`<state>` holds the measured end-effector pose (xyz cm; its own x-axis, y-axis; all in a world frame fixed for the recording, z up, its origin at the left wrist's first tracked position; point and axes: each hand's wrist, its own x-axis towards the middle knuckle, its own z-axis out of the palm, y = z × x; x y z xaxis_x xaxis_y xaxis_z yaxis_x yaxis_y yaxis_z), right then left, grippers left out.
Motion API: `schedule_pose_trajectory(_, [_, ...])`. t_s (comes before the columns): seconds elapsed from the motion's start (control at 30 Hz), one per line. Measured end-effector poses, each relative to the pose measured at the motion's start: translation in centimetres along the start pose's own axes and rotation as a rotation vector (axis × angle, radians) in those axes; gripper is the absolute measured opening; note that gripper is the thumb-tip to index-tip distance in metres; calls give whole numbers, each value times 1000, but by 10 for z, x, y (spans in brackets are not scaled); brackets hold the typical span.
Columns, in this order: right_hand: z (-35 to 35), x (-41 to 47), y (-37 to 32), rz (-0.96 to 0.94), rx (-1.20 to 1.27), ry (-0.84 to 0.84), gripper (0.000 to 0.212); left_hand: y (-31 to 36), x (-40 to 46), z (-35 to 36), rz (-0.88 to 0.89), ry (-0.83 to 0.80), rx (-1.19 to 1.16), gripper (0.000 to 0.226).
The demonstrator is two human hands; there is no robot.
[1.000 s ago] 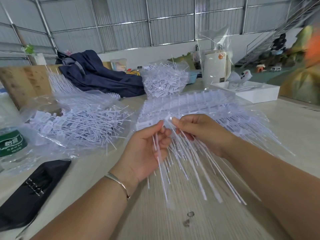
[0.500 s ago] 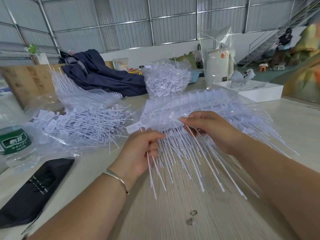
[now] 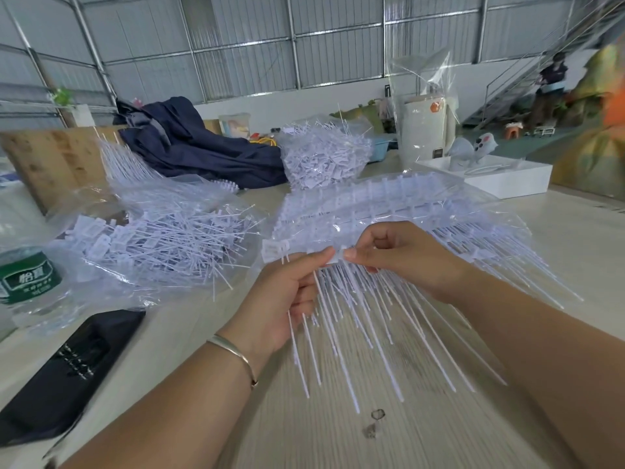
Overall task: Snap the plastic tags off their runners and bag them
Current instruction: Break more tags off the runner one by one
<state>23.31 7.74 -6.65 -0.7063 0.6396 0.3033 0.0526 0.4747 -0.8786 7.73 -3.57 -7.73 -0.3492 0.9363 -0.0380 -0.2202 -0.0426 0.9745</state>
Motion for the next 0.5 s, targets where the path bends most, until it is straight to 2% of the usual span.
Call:
schedule_pose_trajectory(0.17, [-9, 3, 3, 38, 28, 27, 29, 1, 3, -7, 16, 42, -73, 33])
schedule_pose_trajectory(0.3, [-10, 2, -1, 36, 58, 42, 21, 3, 1, -6, -2, -51, -178, 29])
schedule_pose_trajectory(0.4, [-11, 2, -8, -13, 140, 46, 28, 8, -2, -4, -18, -149, -256, 29])
schedule_pose_trajectory(0.5, [-11, 1, -12, -50, 195, 46, 36, 11, -6, -4, -31, -176, -248, 29])
